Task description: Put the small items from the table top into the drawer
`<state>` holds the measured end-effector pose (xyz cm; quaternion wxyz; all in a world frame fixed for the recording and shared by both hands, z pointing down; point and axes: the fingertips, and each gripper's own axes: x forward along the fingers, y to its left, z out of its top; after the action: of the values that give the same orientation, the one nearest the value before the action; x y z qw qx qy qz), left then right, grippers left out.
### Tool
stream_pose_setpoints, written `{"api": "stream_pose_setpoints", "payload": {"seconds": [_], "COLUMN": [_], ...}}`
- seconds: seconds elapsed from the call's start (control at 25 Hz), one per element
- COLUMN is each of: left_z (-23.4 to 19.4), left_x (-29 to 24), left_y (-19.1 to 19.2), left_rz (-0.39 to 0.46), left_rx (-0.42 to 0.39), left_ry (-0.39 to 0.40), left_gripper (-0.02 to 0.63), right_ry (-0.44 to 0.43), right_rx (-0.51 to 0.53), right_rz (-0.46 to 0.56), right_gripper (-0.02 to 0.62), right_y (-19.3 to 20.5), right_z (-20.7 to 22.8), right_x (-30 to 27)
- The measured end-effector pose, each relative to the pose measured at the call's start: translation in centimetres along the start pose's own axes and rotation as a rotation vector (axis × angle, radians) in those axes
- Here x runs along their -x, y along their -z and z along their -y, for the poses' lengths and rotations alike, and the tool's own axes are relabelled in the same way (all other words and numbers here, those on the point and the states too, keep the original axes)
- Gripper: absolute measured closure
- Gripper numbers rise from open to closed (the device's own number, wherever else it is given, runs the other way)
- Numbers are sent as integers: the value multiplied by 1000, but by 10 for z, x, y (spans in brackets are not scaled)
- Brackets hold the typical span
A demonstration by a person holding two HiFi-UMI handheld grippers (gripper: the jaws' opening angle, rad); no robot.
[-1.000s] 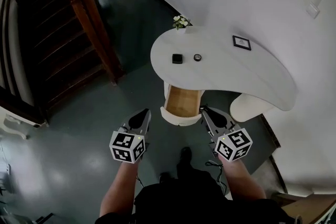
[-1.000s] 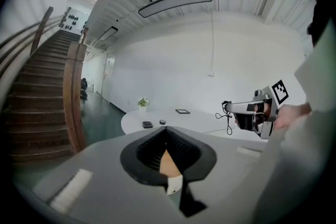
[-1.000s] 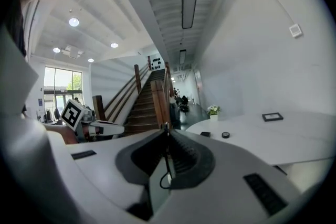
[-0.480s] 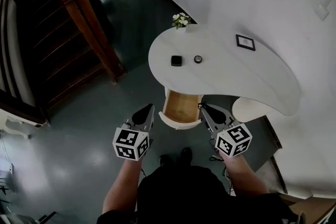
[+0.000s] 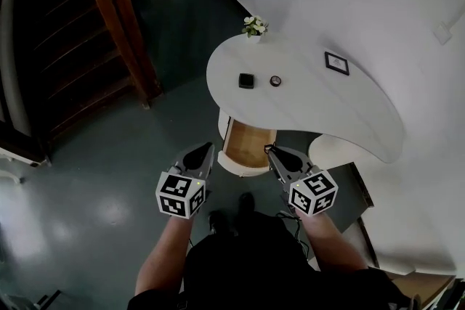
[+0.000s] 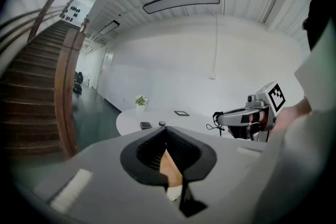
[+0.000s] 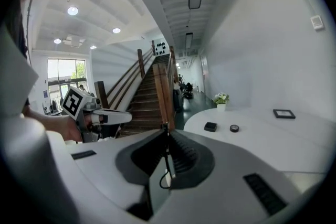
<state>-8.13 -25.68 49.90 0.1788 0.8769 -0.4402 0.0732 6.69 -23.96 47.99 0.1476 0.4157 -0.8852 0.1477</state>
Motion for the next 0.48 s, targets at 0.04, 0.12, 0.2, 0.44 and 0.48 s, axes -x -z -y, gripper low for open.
{"api": "stream_pose_setpoints", "payload": {"seconds": [0.04,0.12,0.2,0.44,0.48], "left_z": [-3,-9,-15,-24,-25], "left_x": [-1,-4,-10,-34,-39], "left_y": [3,9,14,28,30], "left_rz": [-5,-18,-32,-103,-115], "left_rx": [8,18,21,42,39], "left_ry": [-1,-8,-21,-47,-47], "left_gripper": [595,595,595,595,595], "right_ry": [-4,-15,-31,-81,-88], "right_rx": [3,5,8,3,5], "right_rz": [-10,-26,-39,-108,-124], "right_gripper": [566,566,566,566,566], "right_y": [3,9,15,45,50], "right_z": [0,3,7,29,33], "right_x": [-4,-13,-24,-57,-62]}}
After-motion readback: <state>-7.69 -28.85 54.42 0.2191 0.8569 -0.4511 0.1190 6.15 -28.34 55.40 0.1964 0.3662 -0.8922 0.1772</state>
